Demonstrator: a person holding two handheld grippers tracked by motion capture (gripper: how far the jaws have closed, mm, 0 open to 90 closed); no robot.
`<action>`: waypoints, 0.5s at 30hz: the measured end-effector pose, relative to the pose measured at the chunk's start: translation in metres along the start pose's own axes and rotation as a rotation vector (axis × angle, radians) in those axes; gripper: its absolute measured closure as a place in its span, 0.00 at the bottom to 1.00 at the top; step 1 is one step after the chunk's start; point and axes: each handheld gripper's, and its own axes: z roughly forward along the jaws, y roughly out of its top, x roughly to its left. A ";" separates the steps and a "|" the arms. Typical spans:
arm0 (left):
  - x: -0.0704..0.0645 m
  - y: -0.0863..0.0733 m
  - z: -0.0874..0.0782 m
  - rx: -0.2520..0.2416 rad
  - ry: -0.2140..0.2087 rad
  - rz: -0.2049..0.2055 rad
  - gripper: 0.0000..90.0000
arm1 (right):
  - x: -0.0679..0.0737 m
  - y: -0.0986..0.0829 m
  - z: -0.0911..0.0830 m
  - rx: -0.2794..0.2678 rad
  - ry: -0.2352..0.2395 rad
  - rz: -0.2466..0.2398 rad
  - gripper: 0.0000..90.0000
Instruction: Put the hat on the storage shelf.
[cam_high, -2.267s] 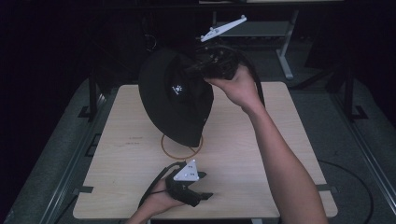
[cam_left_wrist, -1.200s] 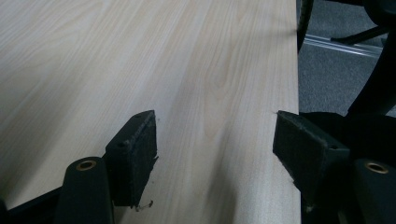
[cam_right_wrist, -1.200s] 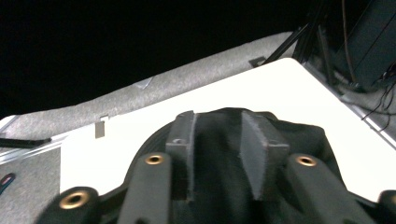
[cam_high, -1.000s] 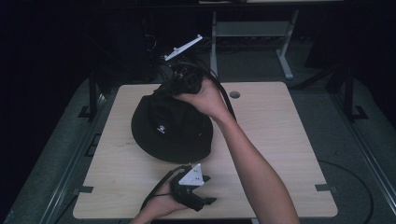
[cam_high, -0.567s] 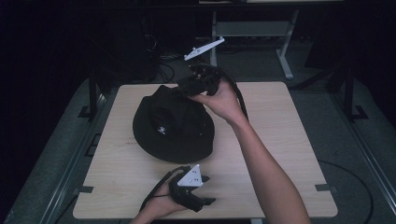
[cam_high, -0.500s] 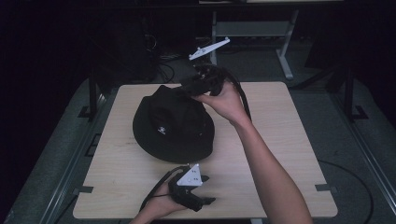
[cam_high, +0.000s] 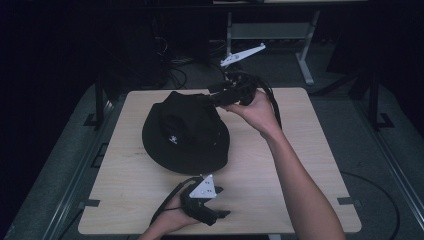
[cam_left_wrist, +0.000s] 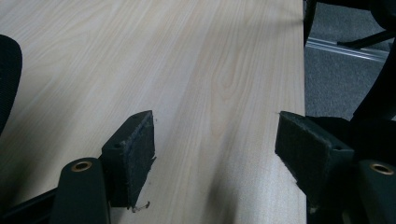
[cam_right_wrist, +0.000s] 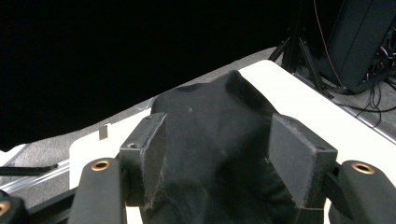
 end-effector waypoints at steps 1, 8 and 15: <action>0.000 0.000 0.000 0.004 -0.001 0.001 0.31 | -0.001 -0.002 -0.002 -0.001 0.000 0.002 0.40; 0.001 0.000 0.000 0.007 -0.001 0.003 0.31 | -0.007 -0.017 -0.014 -0.013 -0.014 0.030 0.36; 0.001 -0.001 0.001 -0.003 -0.001 -0.007 0.30 | -0.013 -0.032 -0.029 -0.017 -0.034 0.056 0.35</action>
